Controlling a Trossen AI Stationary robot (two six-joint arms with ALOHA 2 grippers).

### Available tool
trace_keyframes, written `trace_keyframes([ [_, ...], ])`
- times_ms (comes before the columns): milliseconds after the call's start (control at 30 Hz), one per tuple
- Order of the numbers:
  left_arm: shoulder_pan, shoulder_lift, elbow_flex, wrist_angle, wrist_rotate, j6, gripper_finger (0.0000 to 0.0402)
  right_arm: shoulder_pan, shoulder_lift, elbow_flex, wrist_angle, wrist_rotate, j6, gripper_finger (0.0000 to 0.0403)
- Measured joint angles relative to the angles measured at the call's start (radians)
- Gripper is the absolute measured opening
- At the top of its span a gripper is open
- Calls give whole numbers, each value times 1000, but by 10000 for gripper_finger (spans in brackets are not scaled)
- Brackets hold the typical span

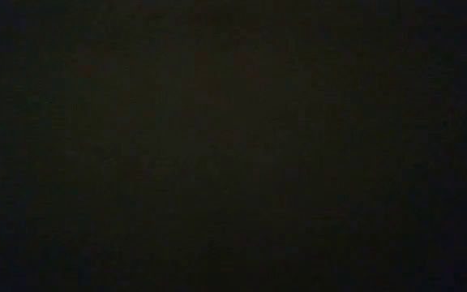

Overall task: Sort clothes
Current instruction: Put the green polo into the white laundry bin

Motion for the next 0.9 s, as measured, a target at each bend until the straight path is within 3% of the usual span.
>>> trace_keyframes([
  [333,0,0,0,-1,0,0,327,0,164,173,91,-52,-74,9],
  [567,0,0,0,-3,0,0,327,-1,338,438,68,-130,-138,9],
  [900,0,0,0,-7,0,0,327,-1,540,797,25,-140,-195,9],
])
